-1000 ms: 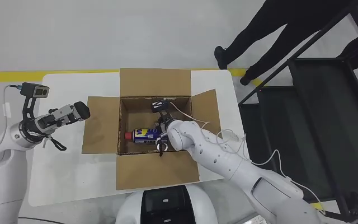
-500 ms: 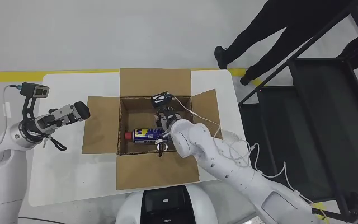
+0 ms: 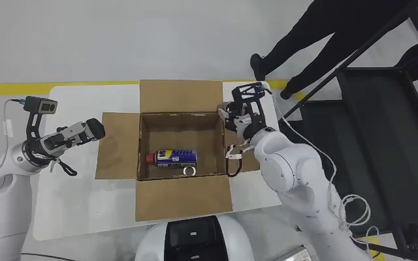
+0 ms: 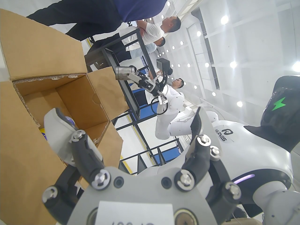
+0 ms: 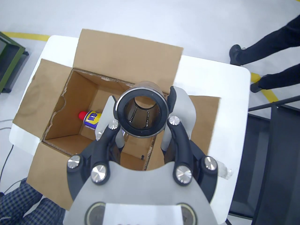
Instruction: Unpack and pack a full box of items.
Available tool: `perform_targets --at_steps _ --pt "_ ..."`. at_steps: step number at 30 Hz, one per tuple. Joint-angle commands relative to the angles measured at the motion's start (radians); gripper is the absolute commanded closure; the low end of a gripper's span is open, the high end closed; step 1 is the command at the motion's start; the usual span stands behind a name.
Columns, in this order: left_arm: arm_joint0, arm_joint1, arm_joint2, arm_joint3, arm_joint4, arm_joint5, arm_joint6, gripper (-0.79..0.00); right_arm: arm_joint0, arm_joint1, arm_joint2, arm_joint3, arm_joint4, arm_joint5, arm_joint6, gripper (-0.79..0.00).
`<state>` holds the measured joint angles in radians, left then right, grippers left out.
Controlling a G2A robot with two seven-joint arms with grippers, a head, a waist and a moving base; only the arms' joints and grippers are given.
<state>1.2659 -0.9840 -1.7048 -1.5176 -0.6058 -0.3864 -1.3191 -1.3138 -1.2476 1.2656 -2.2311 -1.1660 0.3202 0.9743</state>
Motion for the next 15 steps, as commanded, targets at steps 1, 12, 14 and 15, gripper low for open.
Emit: perform_targets --at_steps 1,12,14,15 --pt "0.000 0.000 0.000 0.000 0.000 0.000 0.000 -0.785 -0.034 0.004 0.089 -0.016 0.049 0.001 0.001 0.000" --pt "0.000 0.000 0.000 0.000 0.000 0.000 0.000 -0.785 -0.190 0.021 0.440 0.013 0.252 -0.085 -0.049 0.000" --pt "0.000 0.000 0.000 0.000 0.000 0.000 0.000 -0.785 -0.221 0.024 0.498 0.039 0.266 -0.106 -0.058 0.000" --pt "0.000 0.000 0.000 0.000 0.000 0.000 0.000 -0.785 -0.233 0.025 0.517 0.053 0.269 -0.115 -0.062 0.000"
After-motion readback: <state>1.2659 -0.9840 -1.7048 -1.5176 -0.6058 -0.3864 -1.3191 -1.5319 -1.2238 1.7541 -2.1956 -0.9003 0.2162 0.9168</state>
